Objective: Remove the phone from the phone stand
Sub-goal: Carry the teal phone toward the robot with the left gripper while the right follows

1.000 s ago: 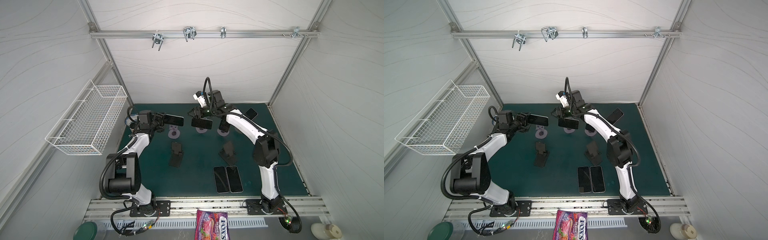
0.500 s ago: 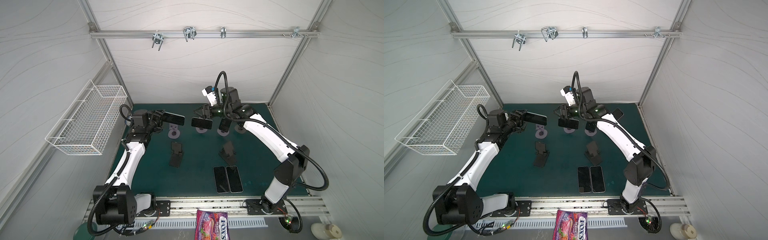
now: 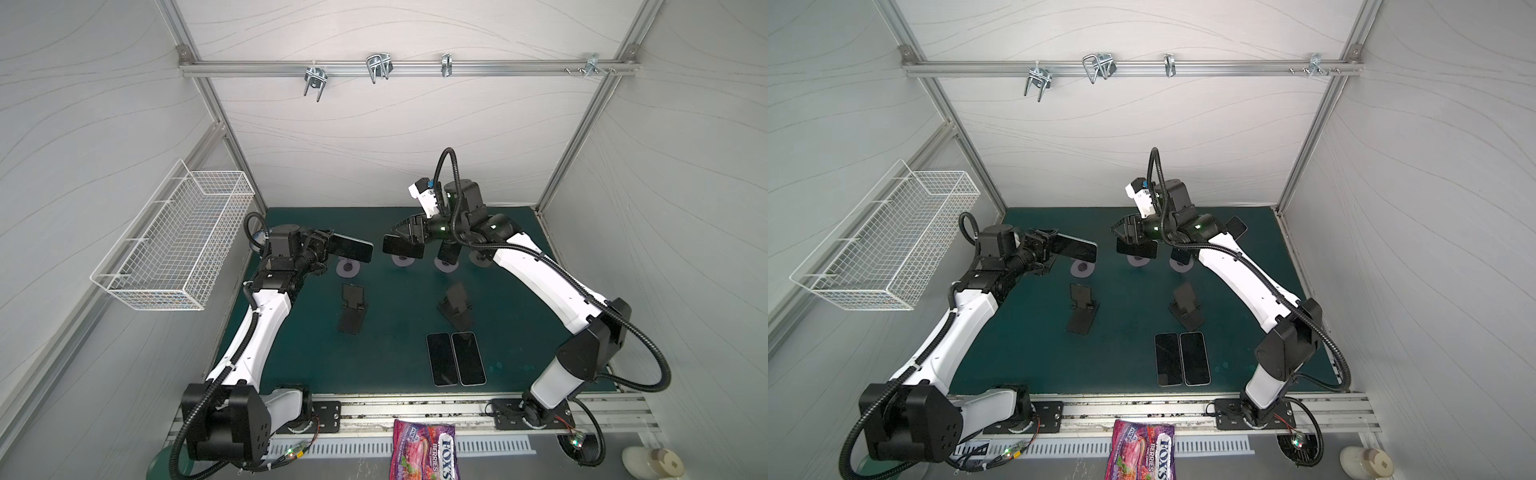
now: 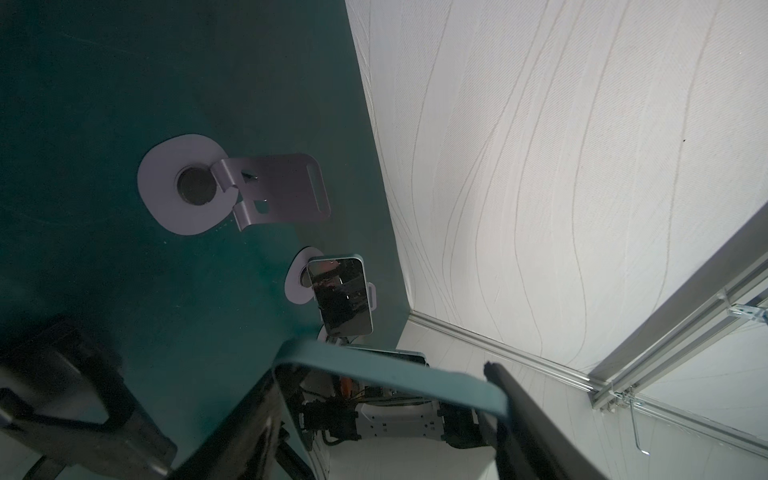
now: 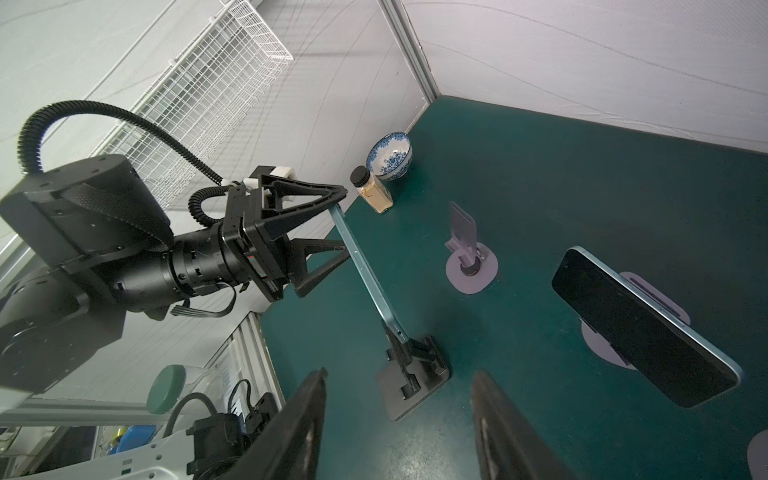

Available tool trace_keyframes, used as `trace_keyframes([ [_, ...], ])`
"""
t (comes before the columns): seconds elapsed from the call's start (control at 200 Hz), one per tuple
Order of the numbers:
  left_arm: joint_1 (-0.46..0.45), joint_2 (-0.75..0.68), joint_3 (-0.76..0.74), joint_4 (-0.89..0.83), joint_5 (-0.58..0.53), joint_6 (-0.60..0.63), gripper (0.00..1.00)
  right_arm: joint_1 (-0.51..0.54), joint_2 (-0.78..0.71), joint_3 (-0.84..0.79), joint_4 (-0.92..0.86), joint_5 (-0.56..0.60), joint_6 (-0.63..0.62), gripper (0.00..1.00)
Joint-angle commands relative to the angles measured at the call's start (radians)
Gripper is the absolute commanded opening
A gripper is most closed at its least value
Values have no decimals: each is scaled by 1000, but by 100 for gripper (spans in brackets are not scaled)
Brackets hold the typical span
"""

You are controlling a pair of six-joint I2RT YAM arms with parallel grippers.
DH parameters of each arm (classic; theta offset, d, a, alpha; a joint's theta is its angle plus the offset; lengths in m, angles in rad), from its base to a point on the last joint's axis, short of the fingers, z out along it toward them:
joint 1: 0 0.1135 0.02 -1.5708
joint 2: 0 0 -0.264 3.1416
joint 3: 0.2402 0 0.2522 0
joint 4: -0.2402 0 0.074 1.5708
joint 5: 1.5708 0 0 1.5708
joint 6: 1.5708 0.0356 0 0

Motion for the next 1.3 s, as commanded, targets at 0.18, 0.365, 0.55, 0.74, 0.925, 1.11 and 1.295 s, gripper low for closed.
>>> trace_keyframes([
  [0.18,-10,-92,66,-59,-8,38,66,34,-29,58,-63,-37,51,57],
  [0.365,-27,-137,80,-118,-19,64,66,53,-76,24,-66,-15,65,57],
  [0.55,-31,-175,97,-171,-17,74,66,78,-103,15,-64,9,74,58],
  [0.74,-51,-212,113,-234,-35,93,66,103,-128,9,-62,26,86,58],
  [0.925,-74,-230,134,-272,-44,110,66,114,-152,10,-85,41,83,58],
  [1.11,-89,-233,179,-329,-61,146,66,115,-165,10,-76,36,85,58],
  [1.295,-98,-250,192,-376,-61,166,66,114,-171,-4,-85,16,87,58],
])
